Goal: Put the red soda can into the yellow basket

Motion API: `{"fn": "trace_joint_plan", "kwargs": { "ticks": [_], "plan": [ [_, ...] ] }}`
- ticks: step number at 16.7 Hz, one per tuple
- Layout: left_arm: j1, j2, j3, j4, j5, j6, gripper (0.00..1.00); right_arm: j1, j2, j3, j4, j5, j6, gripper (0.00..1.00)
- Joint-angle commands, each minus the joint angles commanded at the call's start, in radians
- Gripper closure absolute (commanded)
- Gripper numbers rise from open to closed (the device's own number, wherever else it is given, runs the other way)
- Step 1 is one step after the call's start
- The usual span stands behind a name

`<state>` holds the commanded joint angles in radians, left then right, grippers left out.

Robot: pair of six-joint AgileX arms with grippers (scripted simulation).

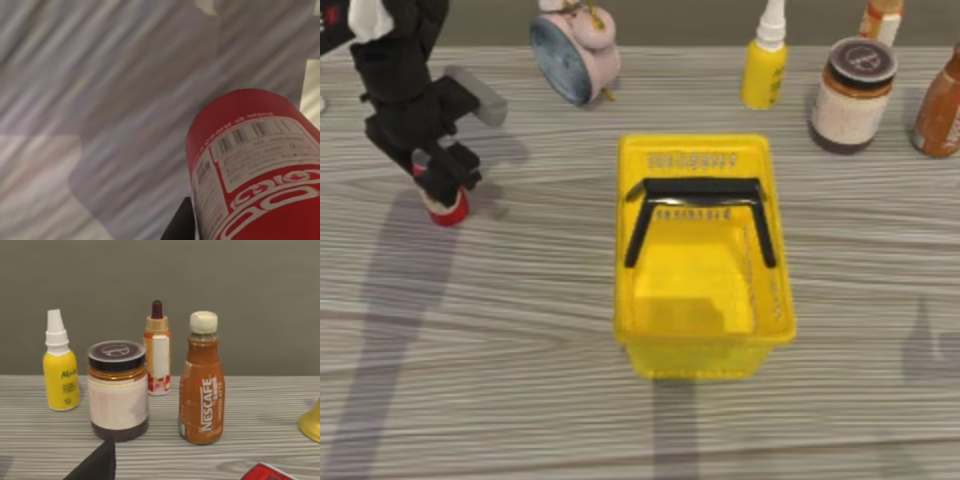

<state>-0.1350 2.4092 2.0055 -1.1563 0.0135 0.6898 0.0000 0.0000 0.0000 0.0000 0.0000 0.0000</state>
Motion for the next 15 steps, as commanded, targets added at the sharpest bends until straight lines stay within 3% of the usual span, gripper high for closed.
{"fn": "trace_joint_plan", "kwargs": {
  "ticks": [3, 6, 9, 15],
  "plan": [
    [-0.011, -0.012, -0.026, 0.093, 0.073, -0.033, 1.0, 0.0, 0.0, 0.0, 0.0, 0.0, 0.0, 0.0],
    [-0.031, -0.032, -0.081, 0.28, 0.209, -0.097, 1.0, 0.0, 0.0, 0.0, 0.0, 0.0, 0.0, 0.0],
    [-0.058, -0.056, -0.164, 0.555, 0.388, -0.186, 1.0, 0.0, 0.0, 0.0, 0.0, 0.0, 0.0, 0.0],
    [-0.118, -0.129, -0.392, 1.228, 0.801, -0.41, 1.0, 0.0, 0.0, 0.0, 0.0, 0.0, 0.0, 0.0]
  ]
}}
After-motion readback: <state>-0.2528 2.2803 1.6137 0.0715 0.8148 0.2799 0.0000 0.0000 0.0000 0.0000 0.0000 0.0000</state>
